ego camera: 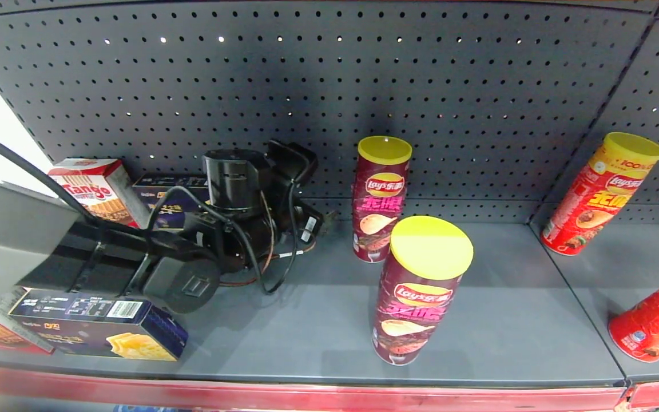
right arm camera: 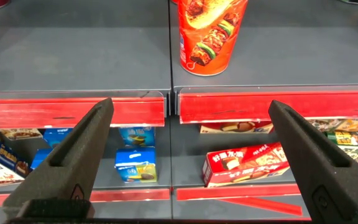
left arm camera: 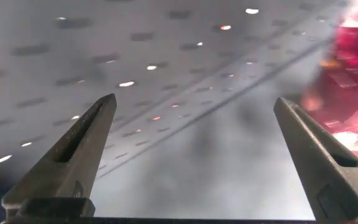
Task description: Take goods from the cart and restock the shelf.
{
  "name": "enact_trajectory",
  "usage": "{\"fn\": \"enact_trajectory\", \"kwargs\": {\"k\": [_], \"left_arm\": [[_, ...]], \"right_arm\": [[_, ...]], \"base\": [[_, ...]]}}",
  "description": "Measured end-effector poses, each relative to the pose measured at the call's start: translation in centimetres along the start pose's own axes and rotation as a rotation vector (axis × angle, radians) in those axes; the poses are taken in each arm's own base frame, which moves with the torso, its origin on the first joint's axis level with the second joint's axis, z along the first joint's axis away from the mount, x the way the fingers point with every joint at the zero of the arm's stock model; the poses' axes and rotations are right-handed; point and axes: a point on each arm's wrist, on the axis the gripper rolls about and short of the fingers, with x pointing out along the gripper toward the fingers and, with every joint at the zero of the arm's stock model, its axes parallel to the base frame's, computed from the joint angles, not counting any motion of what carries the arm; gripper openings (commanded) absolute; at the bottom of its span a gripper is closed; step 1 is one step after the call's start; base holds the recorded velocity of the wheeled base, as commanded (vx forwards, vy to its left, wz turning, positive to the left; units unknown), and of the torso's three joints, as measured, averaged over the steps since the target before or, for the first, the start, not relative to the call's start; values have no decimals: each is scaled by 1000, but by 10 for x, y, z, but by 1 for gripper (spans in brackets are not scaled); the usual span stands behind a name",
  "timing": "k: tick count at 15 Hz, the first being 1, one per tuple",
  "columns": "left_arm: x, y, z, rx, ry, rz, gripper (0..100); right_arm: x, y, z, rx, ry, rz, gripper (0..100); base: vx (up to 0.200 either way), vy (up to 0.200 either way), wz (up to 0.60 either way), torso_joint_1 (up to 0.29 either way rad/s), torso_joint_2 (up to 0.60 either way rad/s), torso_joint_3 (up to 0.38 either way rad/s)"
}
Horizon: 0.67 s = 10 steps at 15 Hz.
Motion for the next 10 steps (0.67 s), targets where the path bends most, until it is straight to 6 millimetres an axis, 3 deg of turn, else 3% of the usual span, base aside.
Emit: {"fn": "enact_trajectory", "kwargs": {"k": [3, 7, 10], "left_arm": [[-15, 20, 10, -10, -24, 60, 100], [-31, 27, 20, -13, -36, 110, 100], [-54, 34, 24, -15, -31, 164, 100]], "right_arm": [[0, 0, 0, 0, 0, 0, 100], [0, 0, 0, 0, 0, 0, 100], [0, 1, 0, -1, 0, 27, 100]], "base": [[0, 0, 0, 0, 0, 0], [0, 0, 0, 0, 0, 0], [0, 0, 0, 0, 0, 0]]}}
